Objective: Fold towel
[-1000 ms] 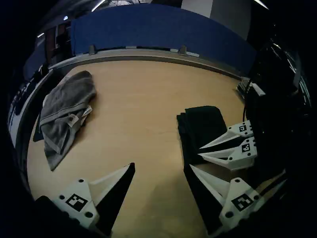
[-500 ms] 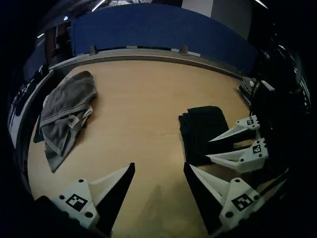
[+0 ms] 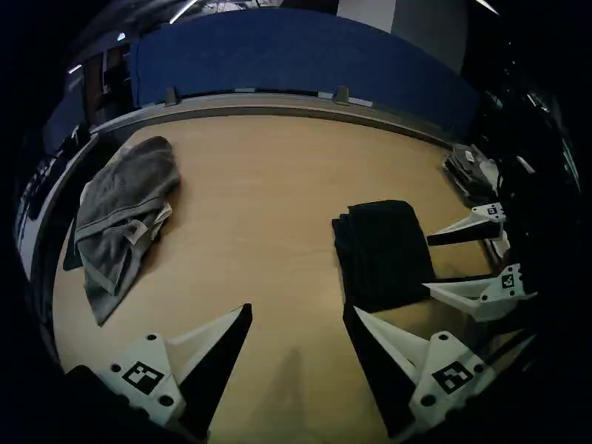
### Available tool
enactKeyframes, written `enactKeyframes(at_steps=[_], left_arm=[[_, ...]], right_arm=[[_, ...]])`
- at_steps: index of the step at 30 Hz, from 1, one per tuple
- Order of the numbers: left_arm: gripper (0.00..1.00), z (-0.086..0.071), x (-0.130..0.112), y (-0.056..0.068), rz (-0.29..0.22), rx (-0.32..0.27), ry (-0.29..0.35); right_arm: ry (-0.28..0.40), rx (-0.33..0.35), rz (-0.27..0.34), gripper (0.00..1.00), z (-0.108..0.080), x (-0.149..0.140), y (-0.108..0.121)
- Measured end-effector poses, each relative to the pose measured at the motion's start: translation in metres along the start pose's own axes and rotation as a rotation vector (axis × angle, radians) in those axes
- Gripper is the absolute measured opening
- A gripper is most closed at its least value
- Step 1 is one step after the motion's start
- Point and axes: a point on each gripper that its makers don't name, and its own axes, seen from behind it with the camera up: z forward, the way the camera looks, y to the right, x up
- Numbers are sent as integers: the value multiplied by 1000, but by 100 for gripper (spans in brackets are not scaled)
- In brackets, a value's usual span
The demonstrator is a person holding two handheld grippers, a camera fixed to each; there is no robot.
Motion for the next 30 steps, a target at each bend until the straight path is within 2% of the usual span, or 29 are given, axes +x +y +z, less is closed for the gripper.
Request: enactKeyframes(at_steps=[6, 14, 24, 27, 30], left_arm=[[91, 0, 3, 3, 0, -6, 3], [91, 0, 6, 6, 14, -7, 5], [91, -3, 6, -1, 8, 5, 9], [91, -5, 6, -4, 4, 9, 10], [91, -5, 7, -6, -1, 11, 12]], right_arm=[[-4, -26, 31, 100, -8, -13, 11], [-11, -39, 25, 100, -9, -20, 13], [-46, -58, 22, 100, -8, -38, 17], [-60, -63, 23, 91, -6, -45, 17], [-71, -64, 27, 75, -4, -51, 14]])
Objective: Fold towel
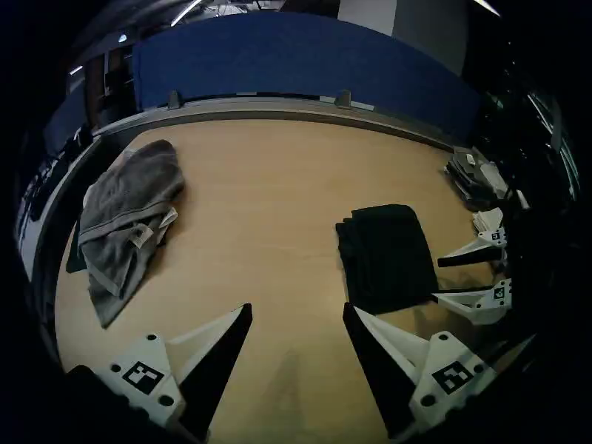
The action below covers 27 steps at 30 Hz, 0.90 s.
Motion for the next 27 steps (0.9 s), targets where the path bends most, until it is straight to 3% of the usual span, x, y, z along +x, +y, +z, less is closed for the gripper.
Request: enactKeyframes(at_steps=[8, 17, 27], left_arm=[[91, -1, 0, -3, 1, 4, 1], [91, -1, -1, -5, -2, 7, 1], [91, -1, -2, -8, -4, 14, 2]], right_arm=[[-25, 23, 4, 47, 2, -12, -11], [-40, 18, 20, 7, 4, -18, -10], [-23, 25, 19, 5, 0, -11, -9]])
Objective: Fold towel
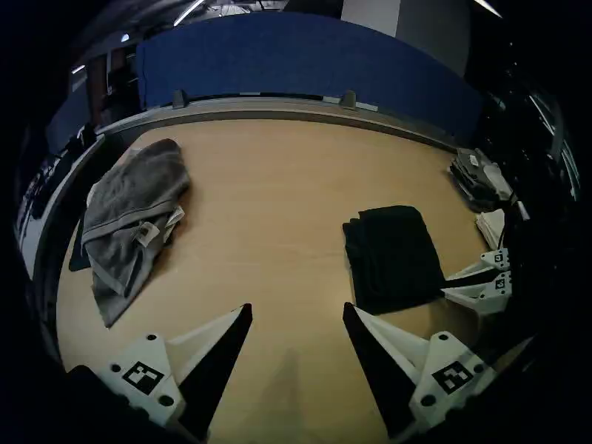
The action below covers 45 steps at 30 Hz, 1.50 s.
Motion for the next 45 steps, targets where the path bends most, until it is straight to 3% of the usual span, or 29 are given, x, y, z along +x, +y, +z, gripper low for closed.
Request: enactKeyframes(at_steps=[11, 27, 36, 45], left_arm=[[91, -3, 2, -1, -2, 6, 4], [91, -17, 13, -2, -5, 10, 34], [91, -25, 18, 3, -6, 5, 50], [91, -29, 20, 5, -3, 3, 56]], right_arm=[[101, -14, -23, 4, -28, 47, 3], [272, -66, -106, 4, -115, 132, 17], [288, -91, -138, 4, -140, 142, 22], [300, -104, -135, 4, -154, 143, 26]])
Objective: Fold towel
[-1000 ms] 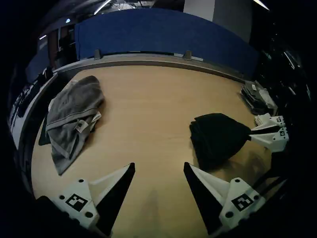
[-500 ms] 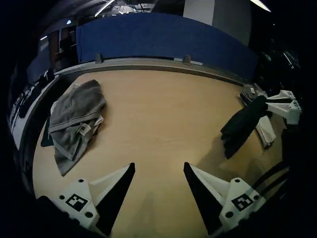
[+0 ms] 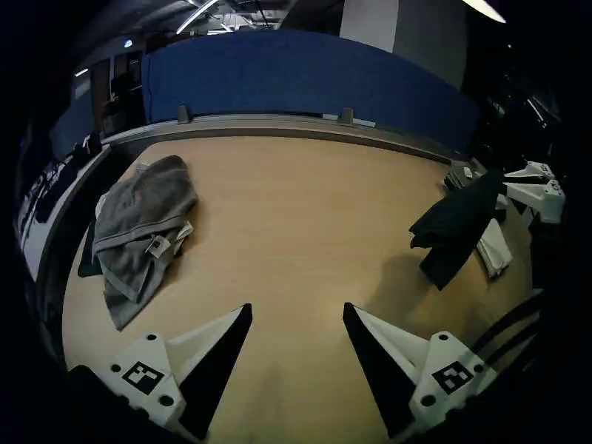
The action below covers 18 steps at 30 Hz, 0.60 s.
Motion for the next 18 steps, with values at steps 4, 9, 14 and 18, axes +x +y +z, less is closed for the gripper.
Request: enactKeyframes(at_steps=[4, 9, 14, 18], left_arm=[[91, -1, 1, 1, 0, -3, 1], [91, -1, 1, 3, 2, -3, 1], [91, 0, 1, 5, 2, -5, -1], [91, 1, 2, 7, 5, -6, -4]], right_arm=[[1, -7, 6, 4, -3, -1, 5], [2, -22, 21, 4, -8, -4, 16], [9, -44, 50, 4, -16, -7, 34], [12, -76, 74, 4, -28, -12, 58]])
